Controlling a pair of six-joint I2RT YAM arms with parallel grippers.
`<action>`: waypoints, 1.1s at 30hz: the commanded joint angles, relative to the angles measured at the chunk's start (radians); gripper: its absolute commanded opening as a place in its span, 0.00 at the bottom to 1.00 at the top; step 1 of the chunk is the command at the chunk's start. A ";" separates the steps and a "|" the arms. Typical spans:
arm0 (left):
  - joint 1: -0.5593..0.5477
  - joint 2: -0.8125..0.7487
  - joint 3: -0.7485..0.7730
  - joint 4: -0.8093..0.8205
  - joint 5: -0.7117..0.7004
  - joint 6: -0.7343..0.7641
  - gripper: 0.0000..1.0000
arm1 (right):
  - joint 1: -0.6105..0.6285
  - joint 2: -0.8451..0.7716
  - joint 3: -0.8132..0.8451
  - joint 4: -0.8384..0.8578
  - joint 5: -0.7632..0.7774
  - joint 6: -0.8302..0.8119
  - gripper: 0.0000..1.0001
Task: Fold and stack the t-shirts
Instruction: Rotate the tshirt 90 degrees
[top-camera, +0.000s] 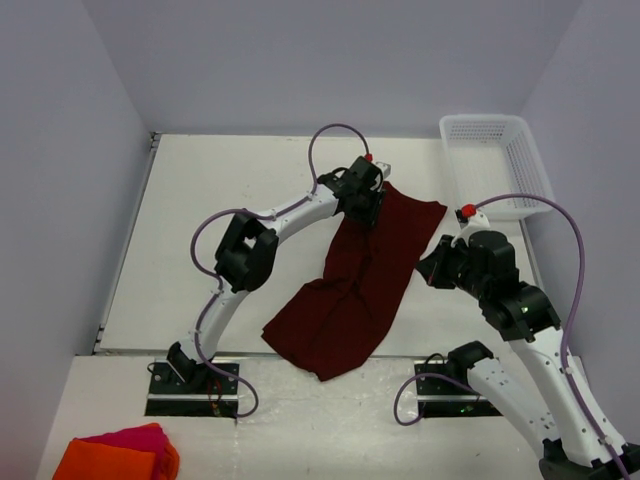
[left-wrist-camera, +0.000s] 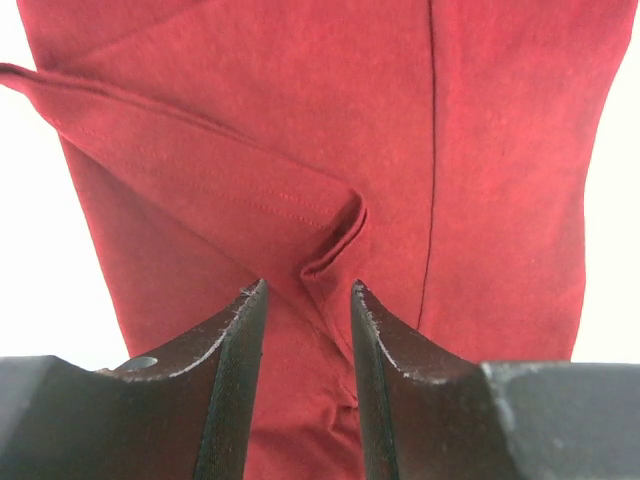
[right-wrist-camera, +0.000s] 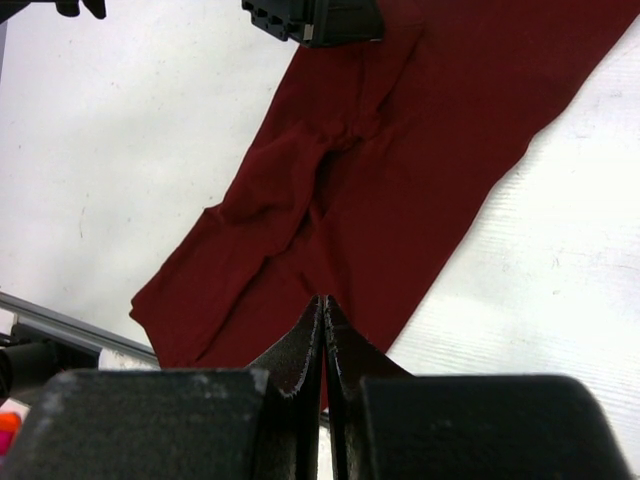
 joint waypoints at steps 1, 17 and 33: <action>0.000 0.019 0.064 -0.003 -0.025 0.024 0.40 | 0.005 -0.013 0.001 -0.003 -0.017 0.002 0.00; 0.008 0.067 0.092 0.003 0.015 0.025 0.30 | 0.004 -0.009 -0.011 0.003 -0.024 -0.001 0.00; 0.008 -0.071 -0.087 0.069 -0.005 0.020 0.00 | 0.004 0.014 -0.031 0.020 -0.025 0.000 0.00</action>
